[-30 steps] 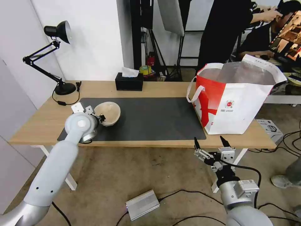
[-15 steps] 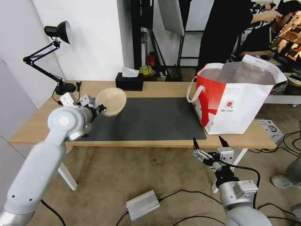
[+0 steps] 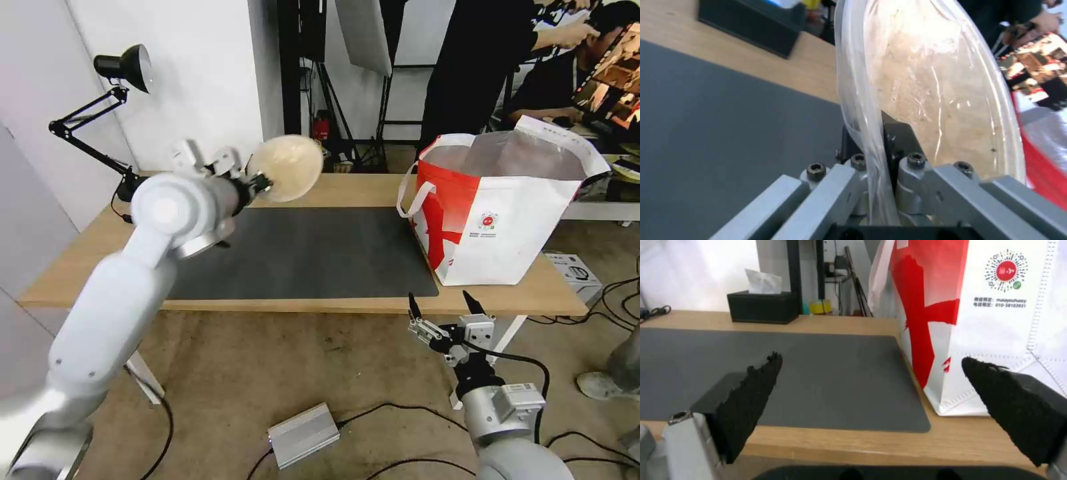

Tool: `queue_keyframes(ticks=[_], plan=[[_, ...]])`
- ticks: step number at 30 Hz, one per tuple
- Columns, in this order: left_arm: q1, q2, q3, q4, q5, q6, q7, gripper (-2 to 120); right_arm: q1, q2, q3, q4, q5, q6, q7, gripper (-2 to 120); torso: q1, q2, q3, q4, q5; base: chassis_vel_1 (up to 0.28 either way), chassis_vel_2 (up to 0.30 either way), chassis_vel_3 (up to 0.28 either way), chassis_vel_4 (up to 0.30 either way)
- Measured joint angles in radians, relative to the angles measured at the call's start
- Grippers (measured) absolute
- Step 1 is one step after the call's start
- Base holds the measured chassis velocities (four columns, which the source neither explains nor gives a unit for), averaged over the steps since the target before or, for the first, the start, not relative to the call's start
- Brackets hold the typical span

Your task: Pick up the trash from the table and place it into the takeout bag.

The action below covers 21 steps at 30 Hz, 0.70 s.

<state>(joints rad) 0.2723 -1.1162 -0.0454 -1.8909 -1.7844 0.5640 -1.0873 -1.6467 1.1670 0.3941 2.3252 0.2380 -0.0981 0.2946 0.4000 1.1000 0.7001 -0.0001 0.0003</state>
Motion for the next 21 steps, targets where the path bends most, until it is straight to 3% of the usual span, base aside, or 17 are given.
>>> queue_keyframes(ticks=[13, 21], plan=[[-0.195, -0.17, 0.131, 0.136, -0.017, -0.008, -0.025, 0, 0.017, 0.003, -0.009, -0.004, 0.0, 0.0, 0.0, 100, 0.0, 0.0, 0.0, 0.0, -0.0001, 0.0, 0.0, 0.0, 0.0], [-0.322, -0.296, 0.183, 0.264, -0.003, -0.008, -0.016, 0, 0.029, 0.004, -0.016, -0.005, 0.0, 0.0, 0.0, 100, 0.0, 0.0, 0.0, 0.0002, -0.0001, 0.0, 0.0, 0.0, 0.0]])
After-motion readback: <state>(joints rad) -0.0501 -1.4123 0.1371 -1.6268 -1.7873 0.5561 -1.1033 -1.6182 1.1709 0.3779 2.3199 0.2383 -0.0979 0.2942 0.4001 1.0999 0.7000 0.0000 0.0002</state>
